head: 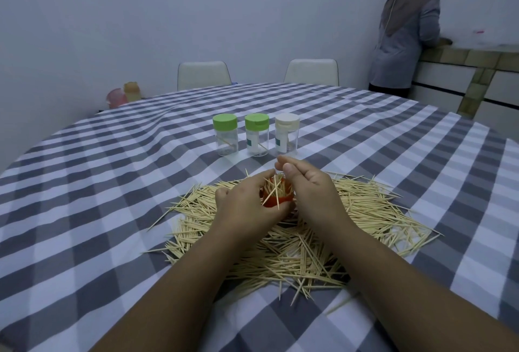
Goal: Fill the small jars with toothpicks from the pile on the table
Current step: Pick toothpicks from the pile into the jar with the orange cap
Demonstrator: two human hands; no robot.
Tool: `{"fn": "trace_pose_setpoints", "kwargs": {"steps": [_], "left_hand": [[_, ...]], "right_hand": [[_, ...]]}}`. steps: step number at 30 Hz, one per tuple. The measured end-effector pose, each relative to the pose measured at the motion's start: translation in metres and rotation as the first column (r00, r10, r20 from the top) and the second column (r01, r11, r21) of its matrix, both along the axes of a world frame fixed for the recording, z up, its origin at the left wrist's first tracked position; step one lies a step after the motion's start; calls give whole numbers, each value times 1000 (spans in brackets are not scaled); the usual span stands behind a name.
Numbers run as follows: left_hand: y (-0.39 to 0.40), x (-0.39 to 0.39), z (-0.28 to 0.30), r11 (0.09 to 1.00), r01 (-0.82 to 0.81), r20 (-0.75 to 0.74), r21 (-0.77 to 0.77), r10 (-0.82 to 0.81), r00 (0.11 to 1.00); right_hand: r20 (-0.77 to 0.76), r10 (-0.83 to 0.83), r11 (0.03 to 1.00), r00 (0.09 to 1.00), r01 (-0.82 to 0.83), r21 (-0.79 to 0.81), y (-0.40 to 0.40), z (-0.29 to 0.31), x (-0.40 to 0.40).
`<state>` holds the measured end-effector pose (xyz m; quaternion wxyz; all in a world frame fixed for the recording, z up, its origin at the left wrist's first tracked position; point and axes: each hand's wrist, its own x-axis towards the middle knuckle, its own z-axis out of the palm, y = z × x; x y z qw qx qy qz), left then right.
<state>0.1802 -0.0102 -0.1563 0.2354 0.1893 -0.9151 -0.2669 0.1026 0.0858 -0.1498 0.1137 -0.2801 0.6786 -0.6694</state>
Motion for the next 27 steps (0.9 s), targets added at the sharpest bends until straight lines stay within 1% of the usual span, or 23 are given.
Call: {"fn": "trace_pose_setpoints", "kwargs": {"steps": [3,5,7,8,10,12,14,16,18,22,27], "left_hand": [[0,0,3,999,10,-23,43,-9,1000],[-2,-1,4,999,10,-9,46,-10,1000],[-4,-1,4,999,11,6,44,-12,1000],[-4,0,4,999,13,11,49,-14,1000],[-4,1,5,998,18,11,61,-18,1000],[-3,1,7,998,36,-1,50,-36,999],[-3,1,7,998,45,-4,53,-45,999],[-3,2,7,997,56,-15,60,-55,998],[-3,3,7,996,62,-32,67,-60,998],[-3,2,8,996,46,-32,71,-44,999],[-4,1,8,997,42,-13,62,-42,999]], "right_hand": [[-92,-3,997,996,10,79,0,-1,-1],[-153,9,994,988,7,108,1,0,-2],[-207,59,991,976,-33,128,5,4,-4],[-259,102,986,960,-63,155,9,7,-4],[-406,178,966,896,-81,244,17,12,-4],[-565,211,937,798,-1,349,21,15,-5],[-661,248,897,708,90,432,21,14,-7],[-690,273,874,670,127,469,21,13,-8],[-717,277,871,640,148,469,21,13,-9],[-781,265,892,566,163,421,20,10,-8],[-825,256,905,504,176,388,20,9,-4]]}}
